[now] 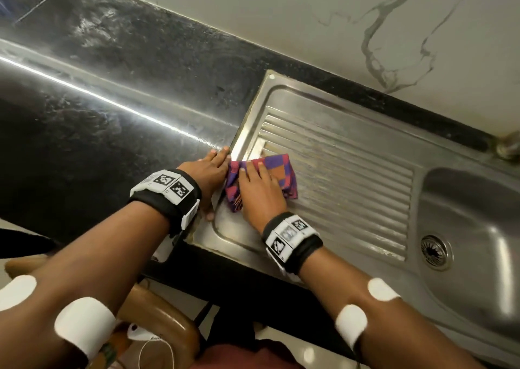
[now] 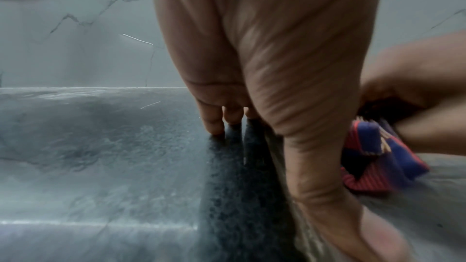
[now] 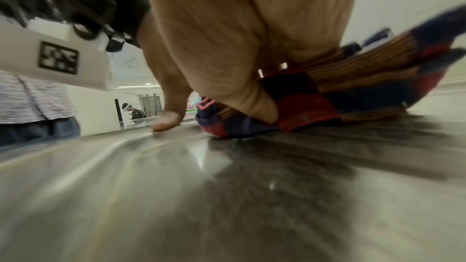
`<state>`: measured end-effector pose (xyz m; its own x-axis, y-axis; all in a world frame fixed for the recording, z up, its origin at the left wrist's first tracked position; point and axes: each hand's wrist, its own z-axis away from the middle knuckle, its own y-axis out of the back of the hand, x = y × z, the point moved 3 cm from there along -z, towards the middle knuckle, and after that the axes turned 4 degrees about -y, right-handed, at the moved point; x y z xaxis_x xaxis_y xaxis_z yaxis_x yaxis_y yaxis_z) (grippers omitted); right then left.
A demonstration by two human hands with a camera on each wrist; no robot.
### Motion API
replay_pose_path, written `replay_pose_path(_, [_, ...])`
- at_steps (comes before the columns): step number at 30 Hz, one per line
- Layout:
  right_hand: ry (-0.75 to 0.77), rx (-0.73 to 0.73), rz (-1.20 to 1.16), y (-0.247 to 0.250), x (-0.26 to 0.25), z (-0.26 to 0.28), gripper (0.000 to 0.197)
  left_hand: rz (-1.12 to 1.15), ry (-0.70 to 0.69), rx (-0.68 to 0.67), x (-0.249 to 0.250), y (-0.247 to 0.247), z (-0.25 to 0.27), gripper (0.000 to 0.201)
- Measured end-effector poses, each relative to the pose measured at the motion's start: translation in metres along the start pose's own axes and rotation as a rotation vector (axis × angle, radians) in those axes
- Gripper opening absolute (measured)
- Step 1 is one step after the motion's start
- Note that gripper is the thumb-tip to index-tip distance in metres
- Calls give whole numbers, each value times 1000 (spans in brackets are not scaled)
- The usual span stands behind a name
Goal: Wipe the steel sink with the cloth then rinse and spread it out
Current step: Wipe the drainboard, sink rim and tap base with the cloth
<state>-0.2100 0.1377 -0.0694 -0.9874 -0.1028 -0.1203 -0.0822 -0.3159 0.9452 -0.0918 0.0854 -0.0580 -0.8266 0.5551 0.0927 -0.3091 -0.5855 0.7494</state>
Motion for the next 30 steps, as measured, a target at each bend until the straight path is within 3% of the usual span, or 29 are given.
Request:
replay_pose_path(6, [252,170,92,-7,-13,14,17,2,-8,3,1,1,2,148])
replay_pose_path(11, [288,210,224,-12,-18,11,42,-18,-7,1,1,1,-1,148])
replay_pose_path(14, [200,153,308,-8,-12,2,48,-36,-15,-13,0,1,-4,151])
replay_pose_path(17, [137,75,271,1,-3,-16,36,-70,-16,-7,1,6,-6,153])
replay_pose_path(21, [70,83,225,18,12,-45,35,-128,-10,18,6,11,-11,155])
replay_pose_path(30, [-63,50,220,70,57,-127,31,-28,0,11,0,1,-16,153])
